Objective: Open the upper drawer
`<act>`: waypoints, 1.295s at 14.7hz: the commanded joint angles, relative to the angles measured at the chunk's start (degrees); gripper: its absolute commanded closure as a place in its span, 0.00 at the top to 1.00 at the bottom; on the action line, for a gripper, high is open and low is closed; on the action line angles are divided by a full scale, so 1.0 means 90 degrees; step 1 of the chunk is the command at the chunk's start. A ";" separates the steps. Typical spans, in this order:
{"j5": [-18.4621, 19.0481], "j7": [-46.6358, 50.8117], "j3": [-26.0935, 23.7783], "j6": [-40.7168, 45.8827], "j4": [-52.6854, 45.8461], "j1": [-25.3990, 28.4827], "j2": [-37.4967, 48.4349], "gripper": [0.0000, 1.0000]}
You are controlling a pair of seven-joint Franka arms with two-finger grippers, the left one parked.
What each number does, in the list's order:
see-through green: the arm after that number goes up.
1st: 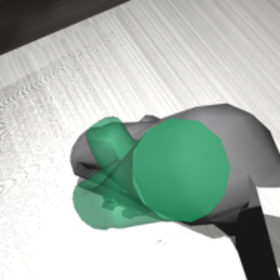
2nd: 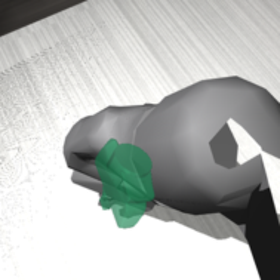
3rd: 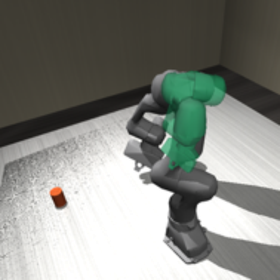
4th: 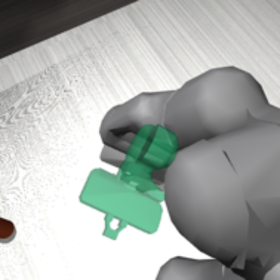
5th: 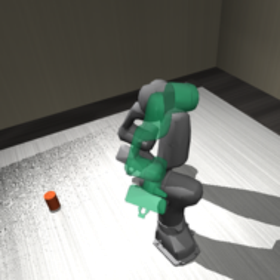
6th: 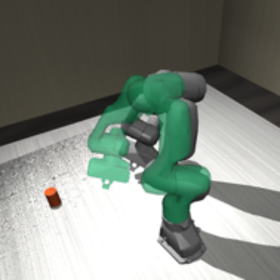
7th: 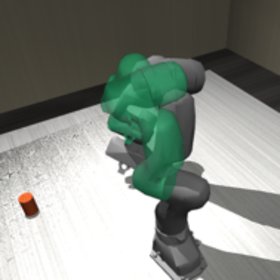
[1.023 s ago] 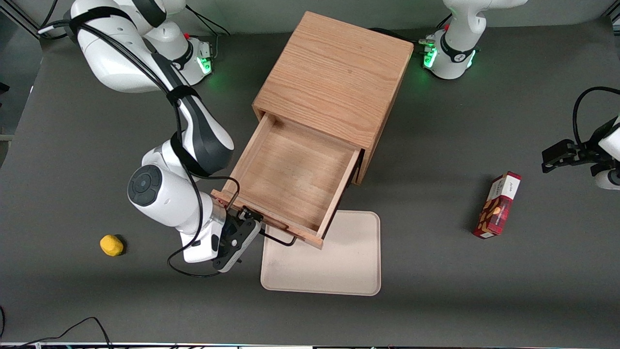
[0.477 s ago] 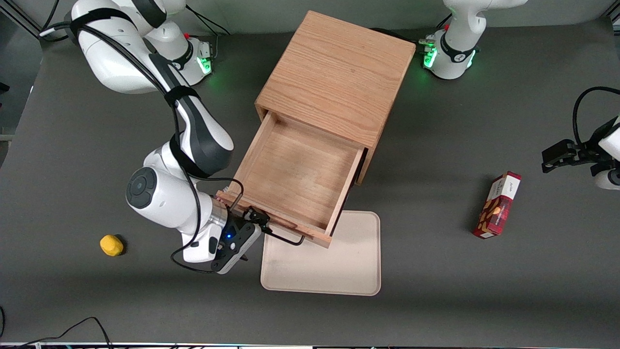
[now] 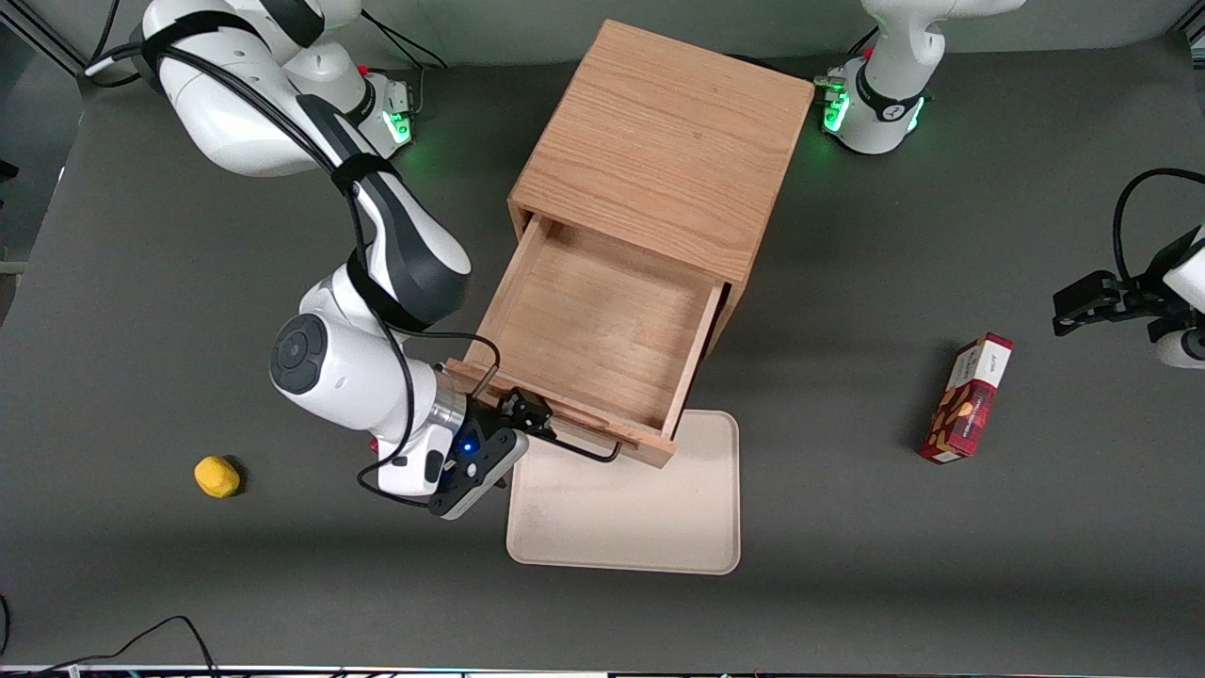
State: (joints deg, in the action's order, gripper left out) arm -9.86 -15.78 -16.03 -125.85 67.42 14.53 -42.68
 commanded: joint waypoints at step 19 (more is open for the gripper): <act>0.0681 0.0582 -0.0015 0.0322 0.0575 -0.0160 0.0738 1.00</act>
State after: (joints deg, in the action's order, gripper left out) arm -8.21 -12.39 -16.77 -124.42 69.88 13.66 -40.83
